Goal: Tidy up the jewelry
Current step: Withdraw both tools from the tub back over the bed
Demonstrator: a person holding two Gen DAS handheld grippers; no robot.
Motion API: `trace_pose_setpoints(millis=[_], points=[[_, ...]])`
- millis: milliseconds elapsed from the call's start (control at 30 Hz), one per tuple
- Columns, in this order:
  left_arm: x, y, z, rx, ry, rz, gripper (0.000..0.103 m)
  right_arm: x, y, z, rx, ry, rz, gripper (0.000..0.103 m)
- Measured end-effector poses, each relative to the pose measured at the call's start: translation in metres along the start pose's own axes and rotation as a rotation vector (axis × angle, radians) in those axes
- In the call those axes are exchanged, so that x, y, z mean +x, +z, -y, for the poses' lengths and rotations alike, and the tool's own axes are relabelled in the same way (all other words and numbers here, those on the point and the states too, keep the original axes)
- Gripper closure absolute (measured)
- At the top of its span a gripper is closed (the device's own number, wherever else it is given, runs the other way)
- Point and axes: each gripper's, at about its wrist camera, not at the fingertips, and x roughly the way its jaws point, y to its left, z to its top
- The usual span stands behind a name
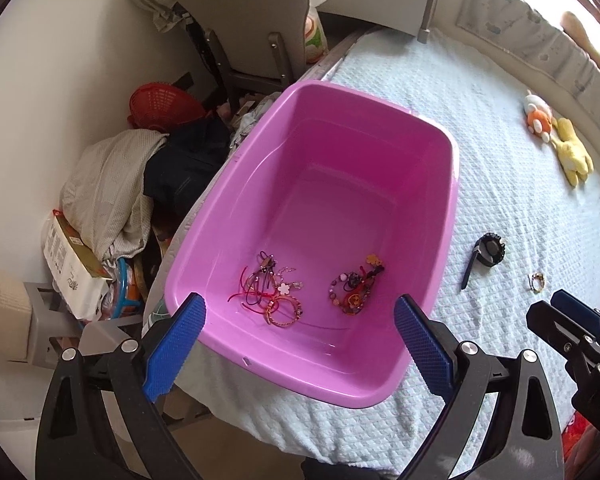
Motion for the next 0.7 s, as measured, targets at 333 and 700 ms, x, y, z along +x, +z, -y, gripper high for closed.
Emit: trace_pose_setpoints(millis=[333,700], points=[[-0.027,-0.017,0.081,0.122,-0.052,0.025,0.010,-0.052,-0.047,0.087,0.165,-0.033,0.067,0.045],[-0.049,-0.066,0.191,0.140,-0.097,0.024,0.009,-0.116,-0.113,0.216,0.247,-0.088,0.114,0.042]])
